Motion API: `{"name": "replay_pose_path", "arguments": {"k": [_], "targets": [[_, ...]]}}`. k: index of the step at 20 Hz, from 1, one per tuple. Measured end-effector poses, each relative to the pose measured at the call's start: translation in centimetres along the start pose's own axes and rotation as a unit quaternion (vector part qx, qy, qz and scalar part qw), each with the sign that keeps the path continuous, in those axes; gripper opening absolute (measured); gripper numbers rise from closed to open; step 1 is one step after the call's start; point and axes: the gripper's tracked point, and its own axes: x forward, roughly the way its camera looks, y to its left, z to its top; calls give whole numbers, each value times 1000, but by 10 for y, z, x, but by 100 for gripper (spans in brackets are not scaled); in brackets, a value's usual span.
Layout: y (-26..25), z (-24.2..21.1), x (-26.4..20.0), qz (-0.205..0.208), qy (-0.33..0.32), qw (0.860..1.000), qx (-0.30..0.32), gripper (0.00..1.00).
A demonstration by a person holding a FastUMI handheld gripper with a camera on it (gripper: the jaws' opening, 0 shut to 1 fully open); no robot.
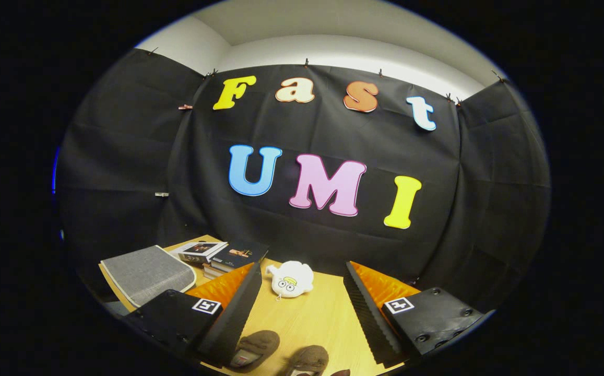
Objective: Open the storage box then place both shoes into the box .Put the left shoe in first, then the right shoe, with the right side of both shoes facing outward in a uniform manner.
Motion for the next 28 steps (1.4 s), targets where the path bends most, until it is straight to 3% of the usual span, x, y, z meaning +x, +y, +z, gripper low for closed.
{"name": "replay_pose_path", "arguments": {"k": [4,8,11,15,17,19,22,28], "targets": [[52,-23,3,101,38,994,22,97],[122,-43,3,231,105,963,93,97],[166,-56,2,303,162,921,185,98],[216,-82,18,354,234,862,277,98],[241,-98,24,378,276,823,323,98],[262,-117,30,390,322,775,379,98],[281,-136,35,384,367,713,458,98],[319,-179,40,374,413,657,508,98]]}}
